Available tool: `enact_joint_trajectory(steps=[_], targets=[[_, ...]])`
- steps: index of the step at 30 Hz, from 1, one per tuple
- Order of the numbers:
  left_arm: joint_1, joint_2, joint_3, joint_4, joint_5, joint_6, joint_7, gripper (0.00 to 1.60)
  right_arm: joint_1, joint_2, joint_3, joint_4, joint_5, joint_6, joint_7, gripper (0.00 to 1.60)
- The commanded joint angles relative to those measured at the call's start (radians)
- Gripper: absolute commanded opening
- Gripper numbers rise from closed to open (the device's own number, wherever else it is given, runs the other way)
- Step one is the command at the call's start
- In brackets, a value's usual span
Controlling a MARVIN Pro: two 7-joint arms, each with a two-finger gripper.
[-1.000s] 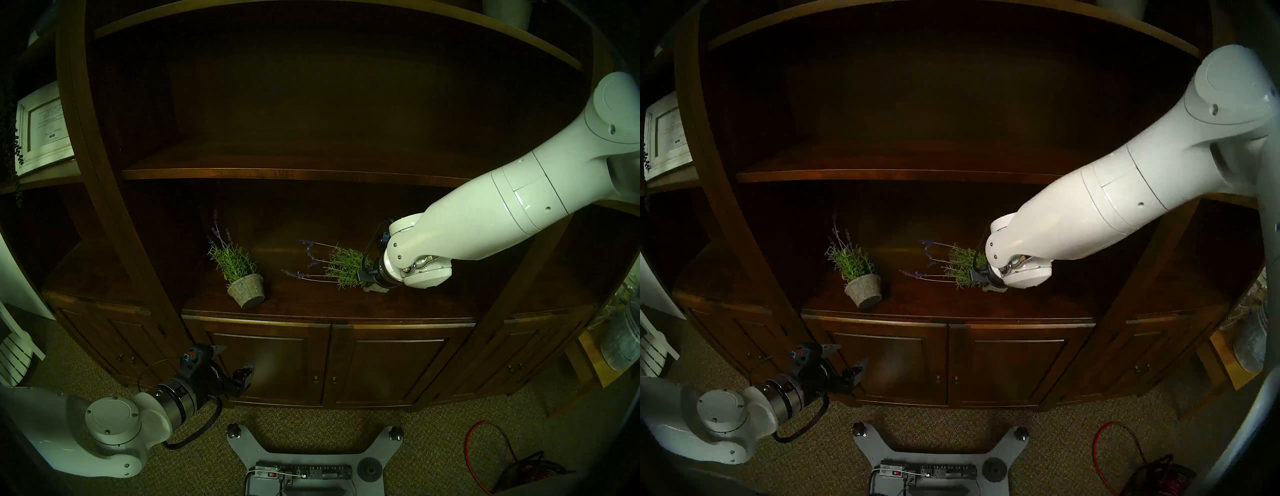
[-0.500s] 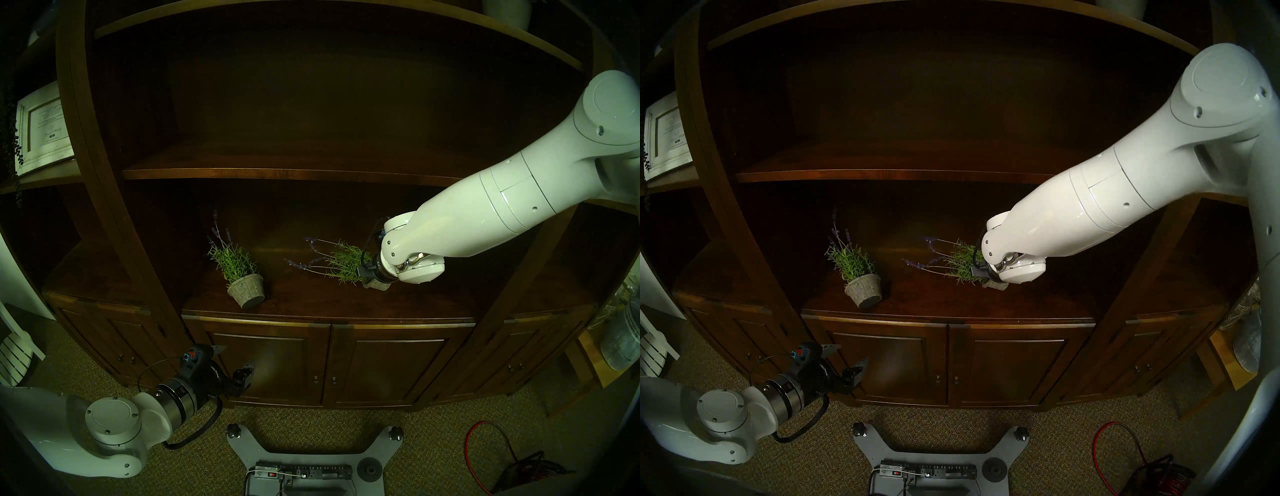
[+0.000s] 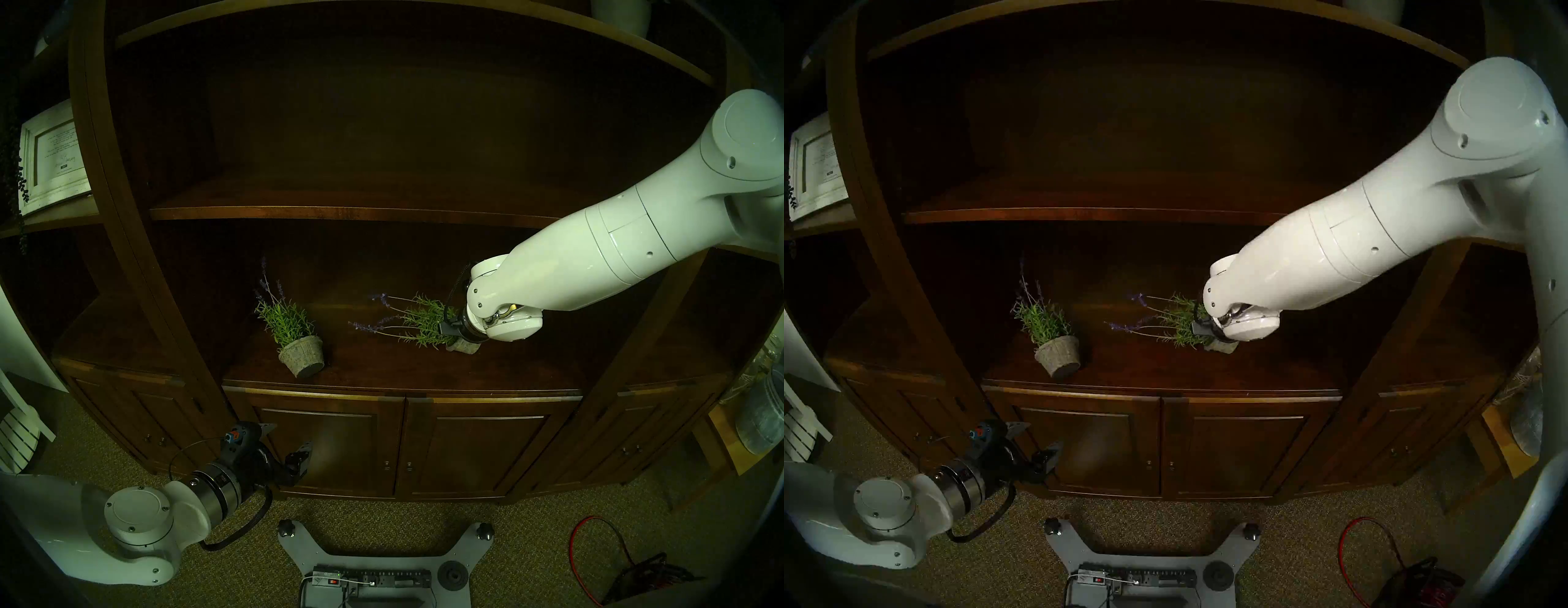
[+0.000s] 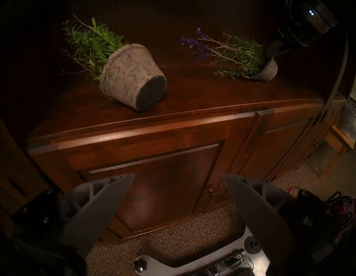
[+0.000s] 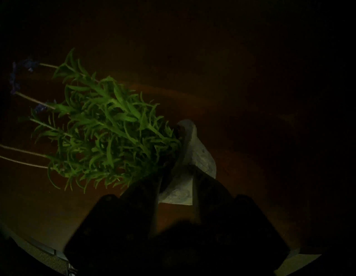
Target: Place the fake decorative plant upright
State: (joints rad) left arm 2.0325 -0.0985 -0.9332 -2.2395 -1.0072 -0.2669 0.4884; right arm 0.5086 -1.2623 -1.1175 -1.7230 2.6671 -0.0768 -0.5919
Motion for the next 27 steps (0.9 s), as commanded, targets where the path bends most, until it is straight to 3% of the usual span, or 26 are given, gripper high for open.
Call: enact_joint_trajectory(steps=[1, 7, 27], targets=[[-0.009, -0.001, -0.011, -0.011, 0.001, -0.008, 0.002, 1.6, 0.003, 0.05, 0.002, -0.003, 0.01, 0.028, 0.057, 0.04], [-0.01, -0.001, -0.011, -0.011, 0.001, -0.008, 0.002, 1.6, 0.022, 0.136, -0.012, 0.015, 0.031, 0.059, 0.136, 0.0], [-0.01, -0.001, -0.01, -0.011, 0.001, -0.008, 0.002, 1.6, 0.011, 0.242, -0.038, 0.087, 0.103, 0.148, 0.318, 0.0]])
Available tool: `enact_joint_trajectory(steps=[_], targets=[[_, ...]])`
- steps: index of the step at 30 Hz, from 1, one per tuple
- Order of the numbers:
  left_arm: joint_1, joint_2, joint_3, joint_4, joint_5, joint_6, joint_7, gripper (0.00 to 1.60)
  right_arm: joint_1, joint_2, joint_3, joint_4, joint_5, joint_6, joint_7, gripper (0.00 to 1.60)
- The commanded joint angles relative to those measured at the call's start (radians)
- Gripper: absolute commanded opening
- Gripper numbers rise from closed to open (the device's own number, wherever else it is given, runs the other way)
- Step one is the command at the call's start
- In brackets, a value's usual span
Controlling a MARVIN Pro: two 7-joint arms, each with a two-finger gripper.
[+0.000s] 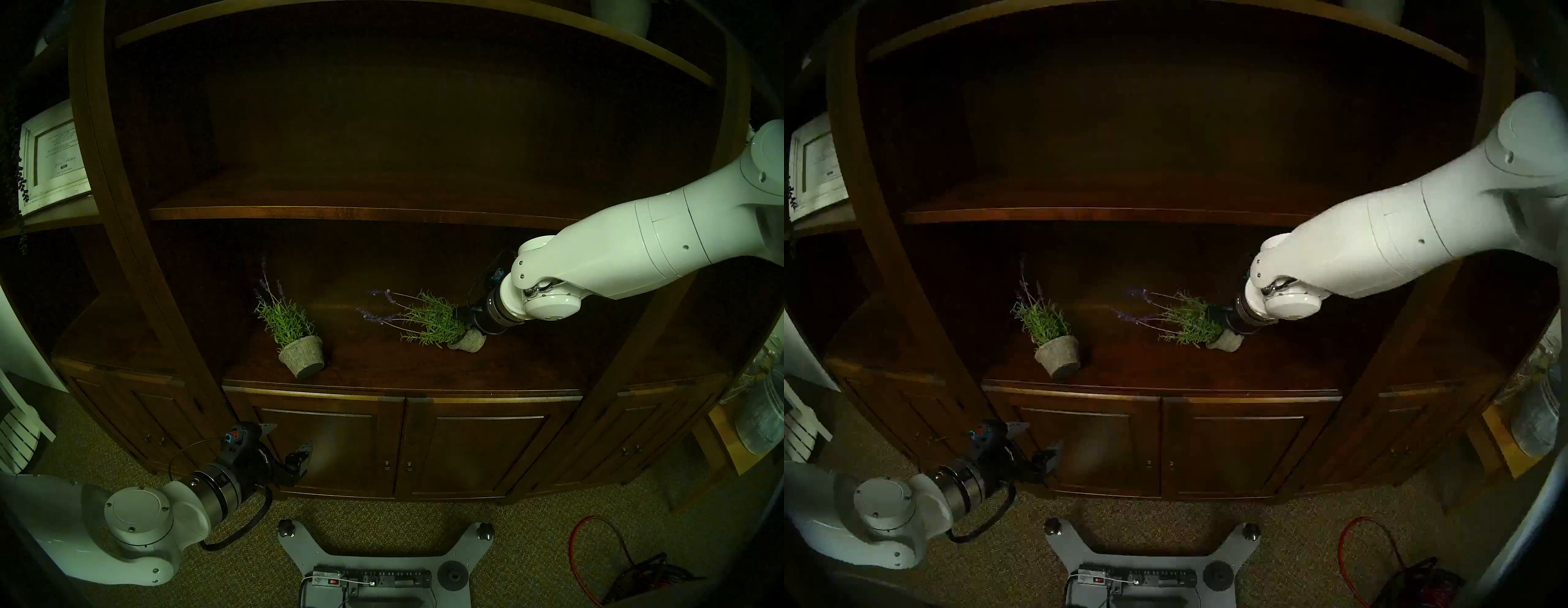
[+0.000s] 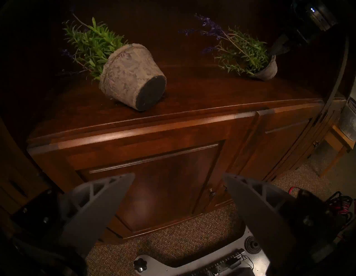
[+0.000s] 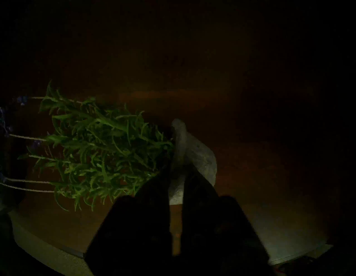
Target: Place the fake decorative plant upright
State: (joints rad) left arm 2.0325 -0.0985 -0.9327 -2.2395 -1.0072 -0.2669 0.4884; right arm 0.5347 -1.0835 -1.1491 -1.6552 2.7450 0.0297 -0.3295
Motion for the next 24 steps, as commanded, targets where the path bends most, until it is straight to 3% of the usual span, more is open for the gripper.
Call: enact_joint_trajectory(steps=[1, 10, 24], targets=[[-0.01, -0.001, -0.011, -0.011, 0.001, -0.008, 0.002, 1.6, -0.02, 0.068, -0.009, 0.026, 0.029, 0.048, 0.067, 0.0], [-0.01, -0.001, -0.011, -0.011, 0.001, -0.008, 0.002, 1.6, -0.034, 0.112, -0.028, 0.053, 0.057, 0.073, 0.144, 0.0], [-0.01, -0.001, -0.011, -0.011, 0.001, -0.008, 0.002, 1.6, -0.012, 0.123, -0.072, 0.042, 0.072, 0.072, 0.144, 0.0]])
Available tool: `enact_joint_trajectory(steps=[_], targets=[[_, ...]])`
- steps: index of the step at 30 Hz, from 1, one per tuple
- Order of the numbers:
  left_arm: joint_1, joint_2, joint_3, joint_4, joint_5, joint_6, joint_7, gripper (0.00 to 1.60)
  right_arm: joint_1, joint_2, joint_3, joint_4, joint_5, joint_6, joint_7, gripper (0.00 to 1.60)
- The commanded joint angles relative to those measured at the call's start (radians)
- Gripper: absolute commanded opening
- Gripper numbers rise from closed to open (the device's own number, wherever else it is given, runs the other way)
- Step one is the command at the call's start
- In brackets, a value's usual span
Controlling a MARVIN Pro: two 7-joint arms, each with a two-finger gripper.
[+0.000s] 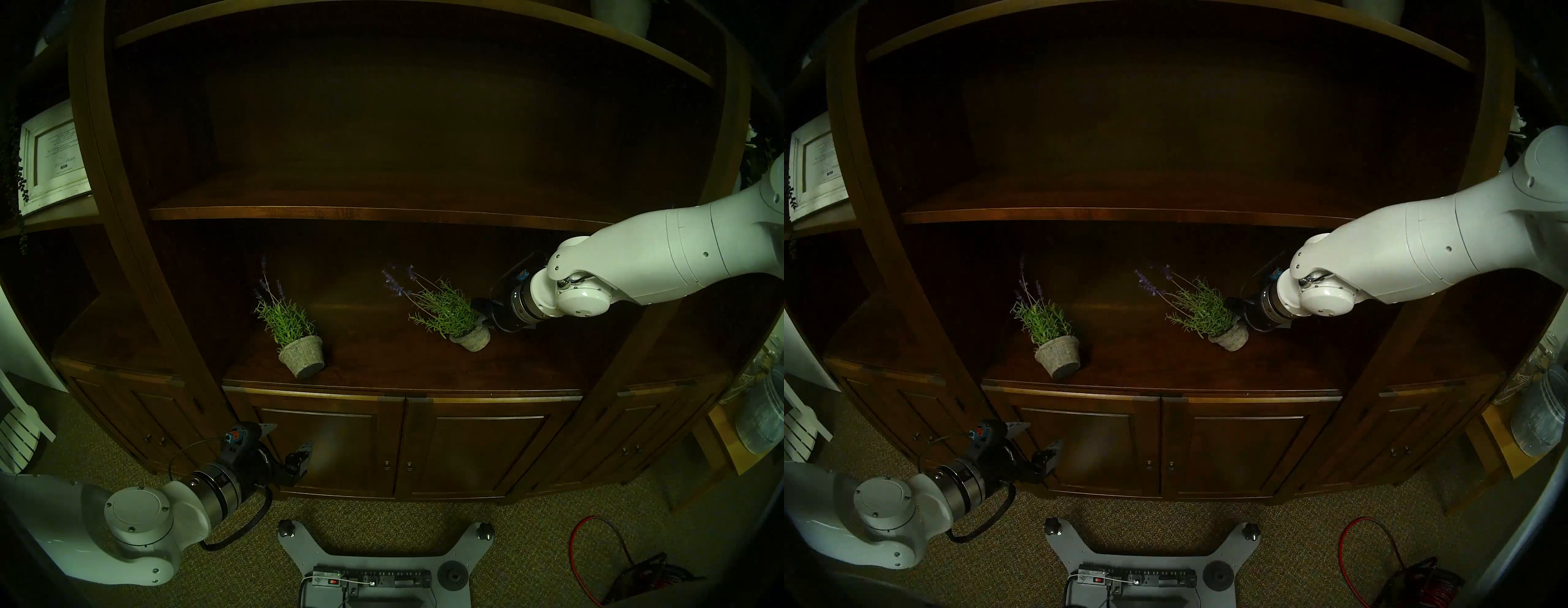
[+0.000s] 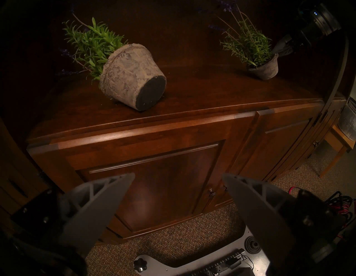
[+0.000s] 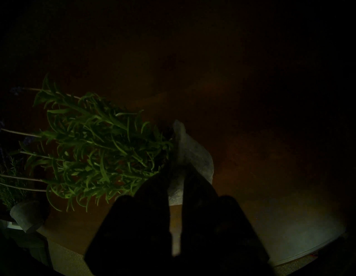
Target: Place the fake decorative plant upright
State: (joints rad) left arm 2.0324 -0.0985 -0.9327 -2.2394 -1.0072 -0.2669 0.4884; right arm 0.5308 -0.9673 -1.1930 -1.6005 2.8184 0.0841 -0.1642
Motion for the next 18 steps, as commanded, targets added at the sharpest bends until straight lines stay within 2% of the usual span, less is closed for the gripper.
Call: enact_joint_trajectory(steps=[1, 14, 18], targets=[[-0.01, -0.001, -0.011, -0.011, 0.001, -0.008, 0.002, 1.6, -0.007, 0.005, -0.031, -0.014, -0.001, 0.016, -0.023, 0.0], [-0.01, -0.001, -0.011, -0.011, 0.001, -0.008, 0.002, 1.6, -0.008, -0.019, -0.054, -0.046, -0.018, -0.018, -0.052, 0.0], [-0.009, -0.001, -0.011, -0.011, 0.001, -0.008, 0.002, 1.6, -0.006, -0.022, -0.054, -0.056, -0.023, -0.028, -0.056, 0.44]])
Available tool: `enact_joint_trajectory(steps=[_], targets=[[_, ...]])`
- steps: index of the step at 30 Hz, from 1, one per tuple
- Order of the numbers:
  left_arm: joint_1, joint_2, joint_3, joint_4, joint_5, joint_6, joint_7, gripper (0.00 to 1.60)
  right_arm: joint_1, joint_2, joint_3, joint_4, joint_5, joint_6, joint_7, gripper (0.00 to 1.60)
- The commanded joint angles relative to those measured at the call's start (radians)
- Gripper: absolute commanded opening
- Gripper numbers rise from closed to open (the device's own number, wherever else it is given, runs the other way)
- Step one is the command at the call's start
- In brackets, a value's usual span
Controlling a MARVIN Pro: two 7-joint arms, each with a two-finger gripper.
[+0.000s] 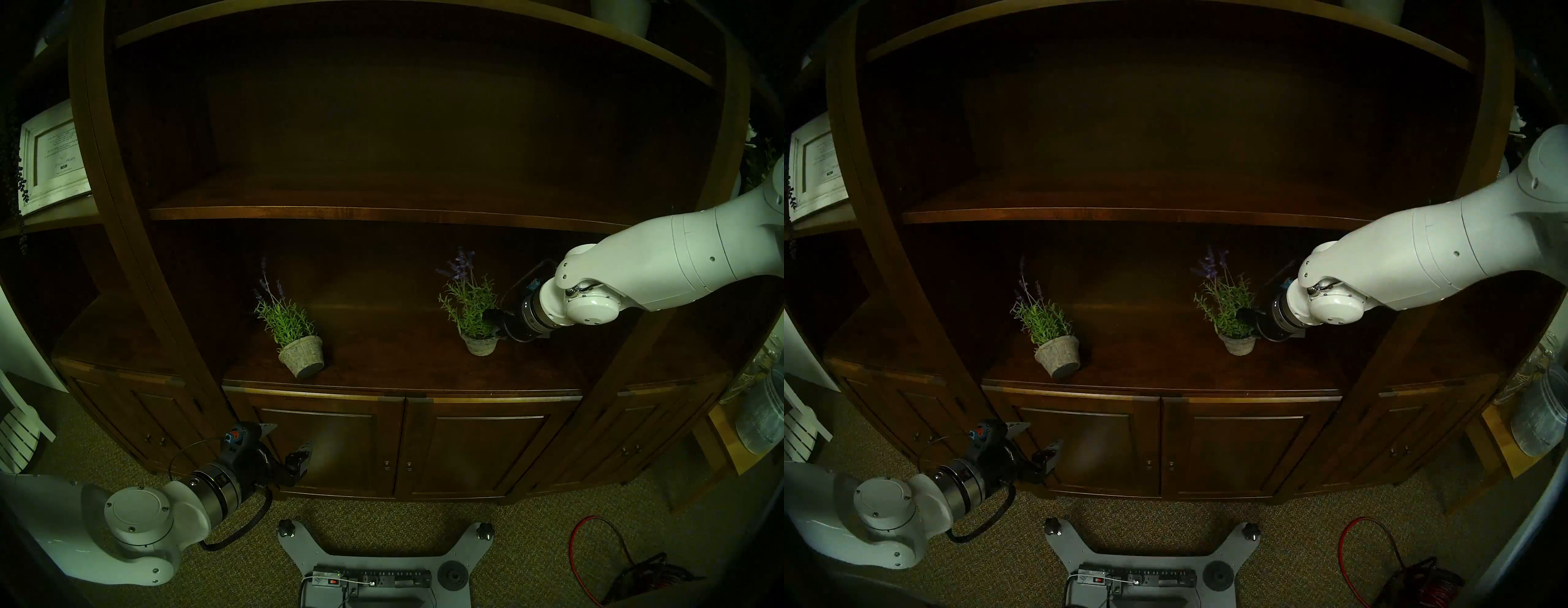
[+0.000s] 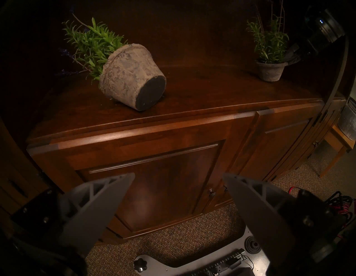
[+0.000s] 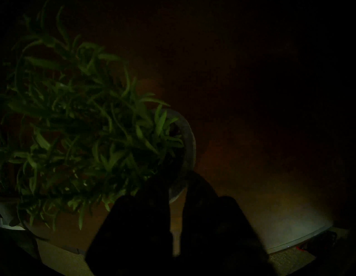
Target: Place the fake decorative plant upright
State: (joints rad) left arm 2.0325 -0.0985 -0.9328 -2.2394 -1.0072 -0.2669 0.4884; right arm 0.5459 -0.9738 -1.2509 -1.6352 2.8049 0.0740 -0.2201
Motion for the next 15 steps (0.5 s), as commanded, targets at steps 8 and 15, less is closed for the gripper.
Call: enact_joint_trajectory(steps=[8, 15], targets=[[-0.009, -0.001, -0.011, -0.011, 0.001, -0.008, 0.002, 1.6, -0.008, -0.014, 0.006, -0.043, -0.023, -0.034, 0.005, 0.7], [-0.009, -0.001, -0.011, -0.011, 0.001, -0.008, 0.002, 1.6, 0.01, -0.008, 0.004, -0.061, -0.031, -0.049, 0.008, 0.71]])
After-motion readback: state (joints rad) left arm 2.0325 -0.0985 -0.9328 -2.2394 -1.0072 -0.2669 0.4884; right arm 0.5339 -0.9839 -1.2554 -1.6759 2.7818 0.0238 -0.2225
